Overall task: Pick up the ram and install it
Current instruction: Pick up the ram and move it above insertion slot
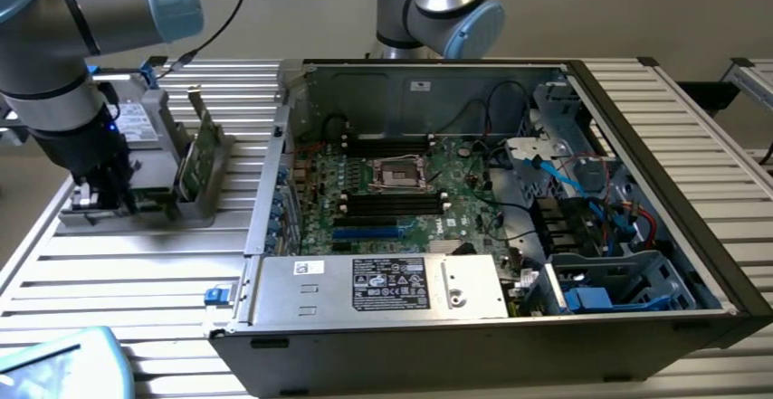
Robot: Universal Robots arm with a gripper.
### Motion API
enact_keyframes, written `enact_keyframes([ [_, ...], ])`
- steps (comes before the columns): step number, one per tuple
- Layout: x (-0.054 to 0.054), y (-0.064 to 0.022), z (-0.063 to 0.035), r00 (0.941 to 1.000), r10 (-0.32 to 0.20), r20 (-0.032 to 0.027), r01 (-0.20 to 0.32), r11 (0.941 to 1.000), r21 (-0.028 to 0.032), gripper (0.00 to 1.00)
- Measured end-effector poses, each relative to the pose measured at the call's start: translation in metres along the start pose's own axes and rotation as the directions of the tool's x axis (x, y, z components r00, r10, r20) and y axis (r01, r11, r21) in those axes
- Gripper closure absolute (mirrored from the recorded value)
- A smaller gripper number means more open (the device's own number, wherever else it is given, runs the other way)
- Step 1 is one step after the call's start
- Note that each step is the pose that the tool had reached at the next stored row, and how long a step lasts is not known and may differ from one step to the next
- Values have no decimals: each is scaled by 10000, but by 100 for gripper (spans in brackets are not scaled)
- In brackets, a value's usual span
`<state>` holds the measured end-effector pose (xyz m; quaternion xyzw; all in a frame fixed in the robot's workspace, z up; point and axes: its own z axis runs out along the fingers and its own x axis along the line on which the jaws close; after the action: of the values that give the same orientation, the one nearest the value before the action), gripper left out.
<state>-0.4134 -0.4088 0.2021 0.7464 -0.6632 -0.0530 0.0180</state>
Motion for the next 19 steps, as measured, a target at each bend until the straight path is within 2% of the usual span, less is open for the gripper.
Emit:
enact_keyframes([
  [7,-2,4,-34,9999,11,-109,-11,10000,-12,85],
  [15,-4,7,-65,9996,29,-282,-30,10000,-27,85],
  [16,-4,7,-65,9995,31,-304,-31,10000,-10,85],
  [19,-5,10,-53,9994,31,-333,-27,9999,111,85],
])
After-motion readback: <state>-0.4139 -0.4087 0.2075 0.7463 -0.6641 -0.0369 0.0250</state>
